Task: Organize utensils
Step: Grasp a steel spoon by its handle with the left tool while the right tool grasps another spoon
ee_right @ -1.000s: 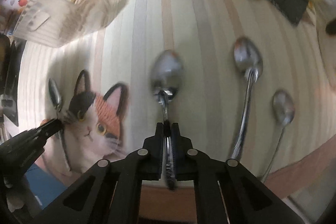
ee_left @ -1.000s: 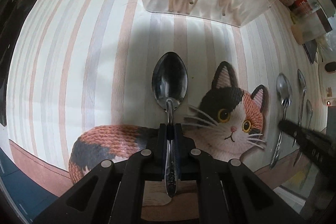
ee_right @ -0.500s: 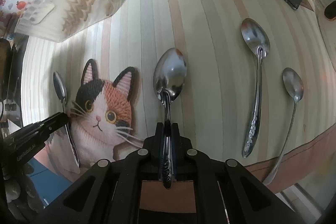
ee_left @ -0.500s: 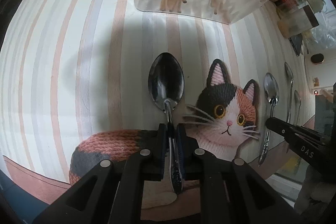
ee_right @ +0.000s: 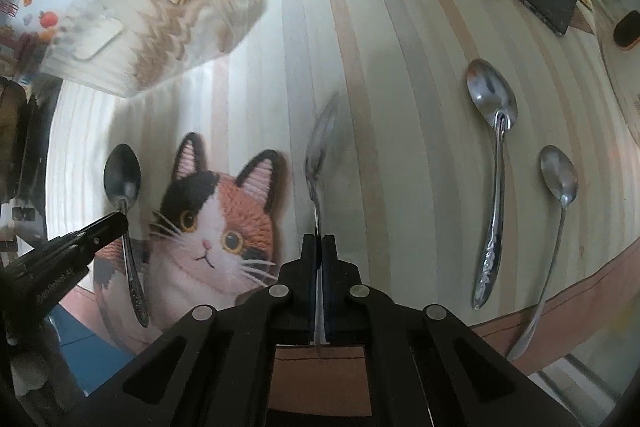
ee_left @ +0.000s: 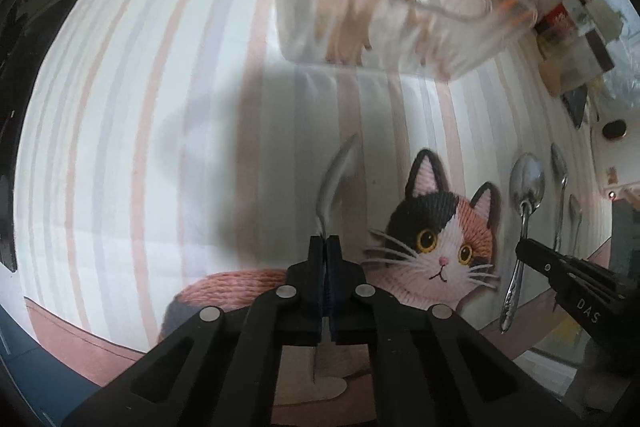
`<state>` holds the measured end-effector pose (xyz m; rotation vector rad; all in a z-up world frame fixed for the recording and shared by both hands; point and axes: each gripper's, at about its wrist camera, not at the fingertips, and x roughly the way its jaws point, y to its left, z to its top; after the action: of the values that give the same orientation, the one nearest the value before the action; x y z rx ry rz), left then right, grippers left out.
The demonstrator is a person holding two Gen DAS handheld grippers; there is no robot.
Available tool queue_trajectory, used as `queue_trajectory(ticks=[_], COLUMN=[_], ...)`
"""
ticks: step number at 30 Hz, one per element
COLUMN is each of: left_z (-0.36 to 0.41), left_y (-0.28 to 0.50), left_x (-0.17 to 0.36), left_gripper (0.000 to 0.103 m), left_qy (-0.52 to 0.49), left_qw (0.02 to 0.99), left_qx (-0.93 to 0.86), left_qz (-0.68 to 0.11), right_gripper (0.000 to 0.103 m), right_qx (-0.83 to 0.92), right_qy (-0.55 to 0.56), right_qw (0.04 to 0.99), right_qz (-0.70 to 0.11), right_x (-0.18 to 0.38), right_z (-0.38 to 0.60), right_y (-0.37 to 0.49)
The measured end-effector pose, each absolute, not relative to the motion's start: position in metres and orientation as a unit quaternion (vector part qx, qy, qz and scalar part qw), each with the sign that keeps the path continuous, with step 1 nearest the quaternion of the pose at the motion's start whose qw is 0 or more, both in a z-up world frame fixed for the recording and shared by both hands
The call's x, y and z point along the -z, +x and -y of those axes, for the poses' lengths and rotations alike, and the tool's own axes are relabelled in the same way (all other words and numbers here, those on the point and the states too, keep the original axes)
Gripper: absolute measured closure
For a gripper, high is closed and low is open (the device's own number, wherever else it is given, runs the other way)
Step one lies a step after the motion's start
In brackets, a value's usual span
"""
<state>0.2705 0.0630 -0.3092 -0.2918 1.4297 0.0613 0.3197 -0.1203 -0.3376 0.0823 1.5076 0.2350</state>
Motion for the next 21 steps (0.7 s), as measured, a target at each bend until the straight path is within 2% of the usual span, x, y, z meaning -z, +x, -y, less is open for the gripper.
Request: queue_trajectory(ticks=[9, 11, 14, 16, 19, 21], left_z=[-0.09, -0.091, -0.089, -0.084, -0.073, -0.065], left_y=[0.264, 0.268, 0.265, 0.262, 0.267, 0.272], left_x=[0.288, 0.299, 0.32, 0.325, 0.325, 0.324], left_gripper=[0.103, 0.099, 0.08, 0.071, 0.063, 0.062], left_qy=[-0.174, -0.201, -0.191, -0.187, -0.164, -0.142], left_qw=[0.757, 0.743, 0.724, 0.726, 0.735, 0.738], left_qx=[-0.025, -0.007, -0.002, 0.003, 0.0, -0.003], left_qz=[-0.63, -0.638, -0.663, -0.662, -0.658, -0.66], right_gripper=[0.101, 0.101, 0.101, 0.101, 0.101, 0.101], right_qx=[-0.113, -0.112, -0.11, -0.107, -0.104, -0.102], right_qy=[0.06, 0.059, 0.059, 0.058, 0.058, 0.055], right_qw=[0.727, 0.727, 0.726, 0.725, 0.722, 0.719], right_qz=[-0.675, -0.675, -0.676, -0.678, -0.682, -0.685], right_x=[0.32, 0.32, 0.324, 0.327, 0.334, 0.337], right_z=[0.122, 0.124, 0.136, 0.137, 0.134, 0.134], right_y=[0.318, 0.321, 0.324, 0.325, 0.325, 0.324])
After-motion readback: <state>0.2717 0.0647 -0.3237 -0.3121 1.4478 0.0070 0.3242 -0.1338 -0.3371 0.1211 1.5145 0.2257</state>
